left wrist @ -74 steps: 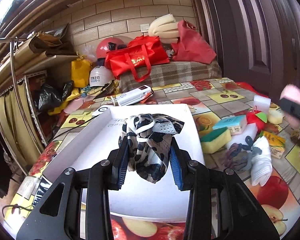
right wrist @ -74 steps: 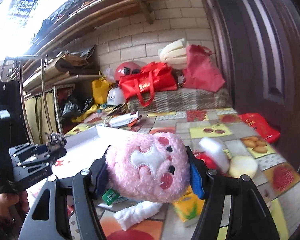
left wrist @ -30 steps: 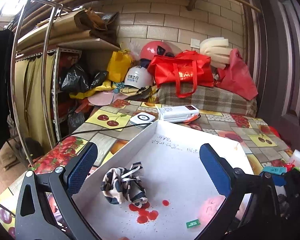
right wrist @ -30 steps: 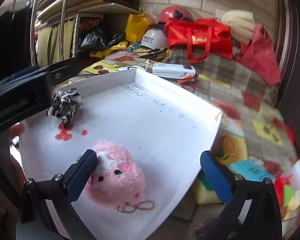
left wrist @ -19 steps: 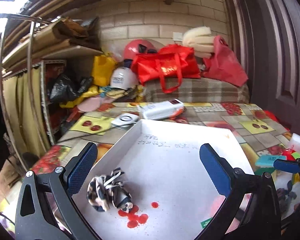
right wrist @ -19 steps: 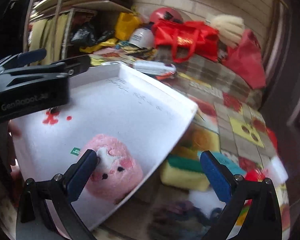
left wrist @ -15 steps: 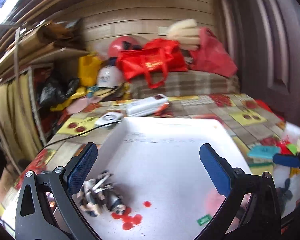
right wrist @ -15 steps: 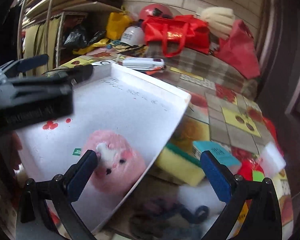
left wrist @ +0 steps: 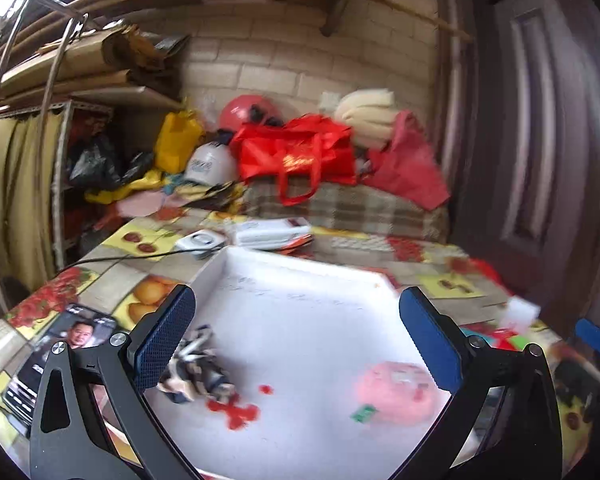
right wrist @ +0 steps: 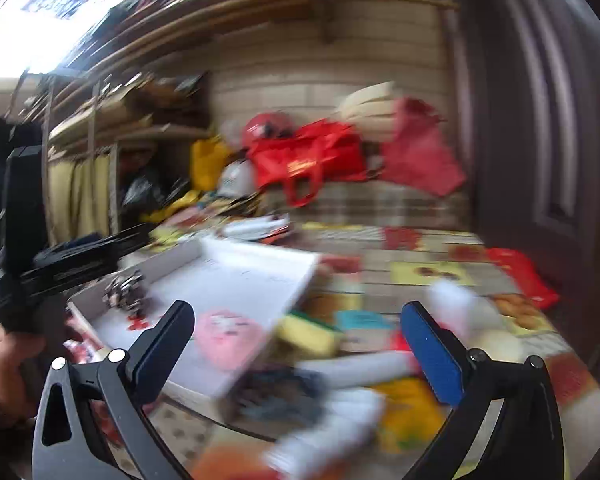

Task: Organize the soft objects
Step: 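Grasp the white towel with the left gripper while the right grasps the braided rope knot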

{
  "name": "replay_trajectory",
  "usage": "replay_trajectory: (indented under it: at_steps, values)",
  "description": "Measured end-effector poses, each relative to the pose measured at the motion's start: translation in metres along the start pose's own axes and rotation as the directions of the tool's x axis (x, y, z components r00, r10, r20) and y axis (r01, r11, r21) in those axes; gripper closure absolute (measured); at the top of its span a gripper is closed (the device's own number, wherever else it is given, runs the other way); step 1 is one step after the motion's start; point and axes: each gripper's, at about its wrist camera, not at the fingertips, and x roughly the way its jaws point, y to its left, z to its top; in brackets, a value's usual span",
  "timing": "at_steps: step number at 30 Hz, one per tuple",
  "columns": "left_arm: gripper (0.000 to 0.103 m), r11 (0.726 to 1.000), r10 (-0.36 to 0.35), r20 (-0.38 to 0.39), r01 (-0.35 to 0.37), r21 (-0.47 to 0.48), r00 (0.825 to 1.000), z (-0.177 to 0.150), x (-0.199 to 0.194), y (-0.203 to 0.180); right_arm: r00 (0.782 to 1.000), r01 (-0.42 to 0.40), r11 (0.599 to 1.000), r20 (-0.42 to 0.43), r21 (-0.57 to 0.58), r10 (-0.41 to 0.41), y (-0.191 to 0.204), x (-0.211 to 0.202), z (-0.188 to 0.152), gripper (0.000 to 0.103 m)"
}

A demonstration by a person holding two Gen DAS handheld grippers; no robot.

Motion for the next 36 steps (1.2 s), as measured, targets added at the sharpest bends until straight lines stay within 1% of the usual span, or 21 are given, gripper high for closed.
replay_trajectory:
  at_steps: [2, 4, 5, 7, 8, 10, 12, 15, 16, 18, 19, 22, 24, 27, 28, 29, 30, 31, 32, 34, 36]
  values:
    - [0.0, 0.997, -0.06, 0.049, 0.057, 0.055, 0.997, -0.002, -0.012, -0.015, 0.995, 0.092, 0.995, 0.026, 0.045, -0.093, -0.032, -0.021, -0.002, 0.0]
    - [0.0, 0.981, -0.135, 0.085, 0.122, 0.151, 0.987, -0.009, -0.023, -0.036, 0.985, 0.17, 0.982, -0.012, 0.084, -0.169, -0.062, -0.033, -0.009, 0.0]
    - [0.0, 0.971, -0.168, 0.072, 0.152, 0.183, 0.983, -0.01, -0.025, -0.044, 0.98, 0.199, 0.974, -0.031, 0.111, -0.197, -0.076, -0.038, -0.011, 0.0]
    - [0.0, 0.944, -0.254, 0.015, 0.244, 0.221, 0.967, -0.015, -0.027, -0.061, 0.962, 0.274, 0.944, -0.043, 0.182, -0.271, -0.112, -0.055, -0.016, 0.0]
    - [0.0, 0.926, -0.302, -0.046, 0.305, 0.222, 0.952, -0.017, -0.025, -0.069, 0.951, 0.307, 0.931, -0.047, 0.195, -0.304, -0.124, -0.061, -0.018, 0.0]
    - [0.0, 0.892, -0.377, -0.181, 0.409, 0.194, 0.908, -0.024, -0.017, -0.085, 0.928, 0.372, 0.903, -0.079, 0.217, -0.363, -0.148, -0.069, -0.022, 0.0]
    - [0.0, 0.851, -0.432, -0.303, 0.496, 0.175, 0.849, -0.032, -0.008, -0.102, 0.927, 0.374, 0.896, -0.131, 0.24, -0.351, -0.165, -0.07, -0.028, 0.0]
    - [0.0, 0.798, -0.489, -0.341, 0.57, 0.199, 0.803, -0.035, -0.014, -0.123, 0.94, 0.315, 0.909, -0.22, 0.273, -0.259, -0.178, -0.061, -0.036, 0.0]
    - [0.0, 0.782, -0.508, -0.364, 0.596, 0.185, 0.78, -0.036, -0.015, -0.129, 0.942, 0.289, 0.917, -0.254, 0.275, -0.221, -0.178, -0.055, -0.039, 0.0]
    - [0.001, 0.763, -0.518, -0.418, 0.624, 0.168, 0.746, -0.041, -0.013, -0.141, 0.938, 0.241, 0.931, -0.311, 0.275, -0.151, -0.176, -0.048, -0.046, 0.0]
    - [0.003, 0.758, -0.51, -0.447, 0.63, 0.169, 0.735, -0.044, -0.011, -0.148, 0.928, 0.218, 0.938, -0.355, 0.271, -0.113, -0.173, -0.039, -0.05, 0.0]
    - [0.016, 0.761, -0.463, -0.525, 0.624, 0.178, 0.715, -0.055, -0.003, -0.166, 0.883, 0.217, 0.945, -0.462, 0.245, -0.082, -0.168, -0.016, -0.056, 0.003]
    - [0.021, 0.764, -0.444, -0.56, 0.622, 0.171, 0.699, -0.061, 0.002, -0.171, 0.859, 0.227, 0.949, -0.504, 0.218, -0.09, -0.167, -0.006, -0.057, 0.003]
    - [0.022, 0.773, -0.4, -0.611, 0.61, 0.176, 0.683, -0.07, 0.01, -0.182, 0.82, 0.213, 0.963, -0.566, 0.164, -0.085, -0.163, 0.013, -0.058, 0.004]
    - [0.023, 0.778, -0.378, -0.624, 0.6, 0.186, 0.684, -0.073, 0.013, -0.184, 0.803, 0.201, 0.969, -0.59, 0.143, -0.08, -0.16, 0.02, -0.059, 0.007]
    - [0.024, 0.783, -0.354, -0.639, 0.59, 0.198, 0.683, -0.076, 0.016, -0.187, 0.784, 0.181, 0.976, -0.617, 0.124, -0.067, -0.156, 0.027, -0.062, 0.016]
    - [0.029, 0.788, -0.336, -0.646, 0.581, 0.206, 0.685, -0.078, 0.019, -0.186, 0.776, 0.177, 0.979, -0.626, 0.096, -0.079, -0.154, 0.03, -0.062, 0.019]
    - [0.034, 0.797, -0.317, -0.649, 0.565, 0.213, 0.692, -0.079, 0.02, -0.186, 0.778, 0.169, 0.983, -0.622, 0.071, -0.089, -0.15, 0.031, -0.062, 0.04]
    - [0.035, 0.803, -0.312, -0.649, 0.558, 0.21, 0.694, -0.079, 0.022, -0.184, 0.783, 0.162, 0.985, -0.615, 0.053, -0.095, -0.148, 0.029, -0.061, 0.056]
    - [0.046, 0.821, -0.307, -0.66, 0.542, 0.182, 0.686, -0.079, 0.025, -0.179, 0.786, 0.155, 0.987, -0.61, 0.047, -0.094, -0.147, 0.027, -0.061, 0.056]
    - [0.047, 0.834, -0.298, -0.68, 0.529, 0.155, 0.67, -0.081, 0.028, -0.175, 0.792, 0.151, 0.986, -0.605, 0.074, -0.076, -0.151, 0.022, -0.061, 0.057]
